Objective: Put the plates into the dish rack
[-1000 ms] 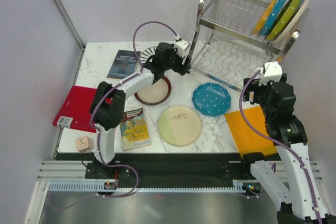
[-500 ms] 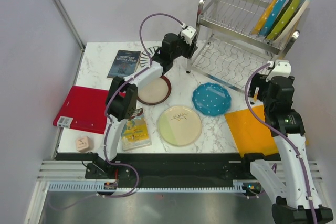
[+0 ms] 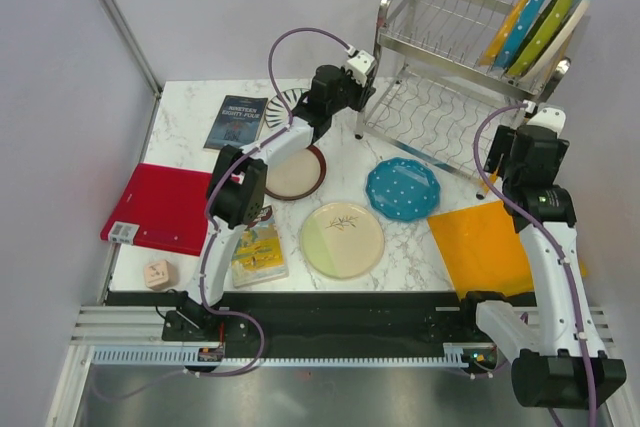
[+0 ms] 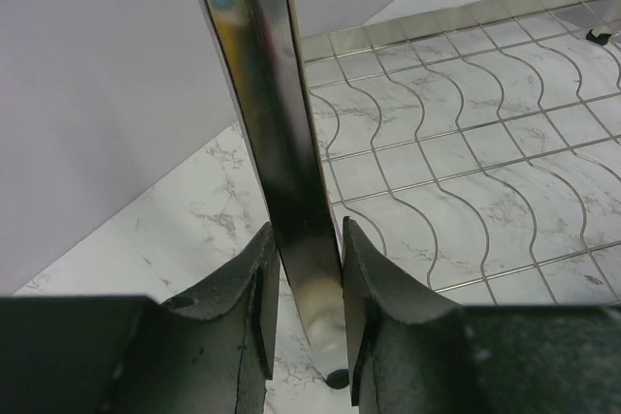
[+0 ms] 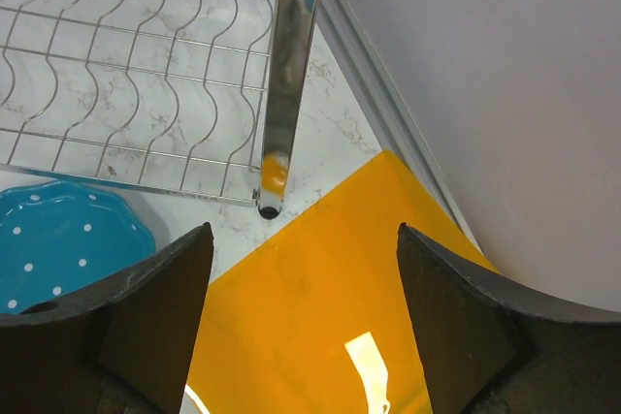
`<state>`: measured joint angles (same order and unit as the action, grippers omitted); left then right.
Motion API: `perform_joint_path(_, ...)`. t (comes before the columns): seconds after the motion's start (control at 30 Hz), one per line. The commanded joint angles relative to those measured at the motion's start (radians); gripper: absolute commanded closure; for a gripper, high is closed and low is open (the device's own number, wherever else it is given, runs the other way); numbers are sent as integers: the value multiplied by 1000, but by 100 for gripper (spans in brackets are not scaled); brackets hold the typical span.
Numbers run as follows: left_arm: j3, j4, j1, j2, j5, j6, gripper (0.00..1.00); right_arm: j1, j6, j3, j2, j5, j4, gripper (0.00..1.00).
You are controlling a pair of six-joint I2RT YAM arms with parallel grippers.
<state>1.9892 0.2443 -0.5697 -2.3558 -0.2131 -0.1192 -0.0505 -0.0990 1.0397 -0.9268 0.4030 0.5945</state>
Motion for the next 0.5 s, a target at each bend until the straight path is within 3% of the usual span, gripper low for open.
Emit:
perform_joint_path(0.0,63,66,-19,-36,-17,-22,98,-15,-24,49,-36,62,-44,21)
perform_joint_path(0.07,68,67,-22,-39,-16,-13,98,-29,-25,57,-56,80,-53,24)
perform_joint_path(0.2,62,62,-32,-30,-9,9,98,-49,-27,62,-72,83,-76,40)
perform_joint_path(0.33,36,55,-35,-11,-8,35,98,-60,-8,49,-99,121,-120,44)
perform_joint_path(0.47,-23,50,-39,36,0,67,98,-94,19,28,-121,145,-179,55)
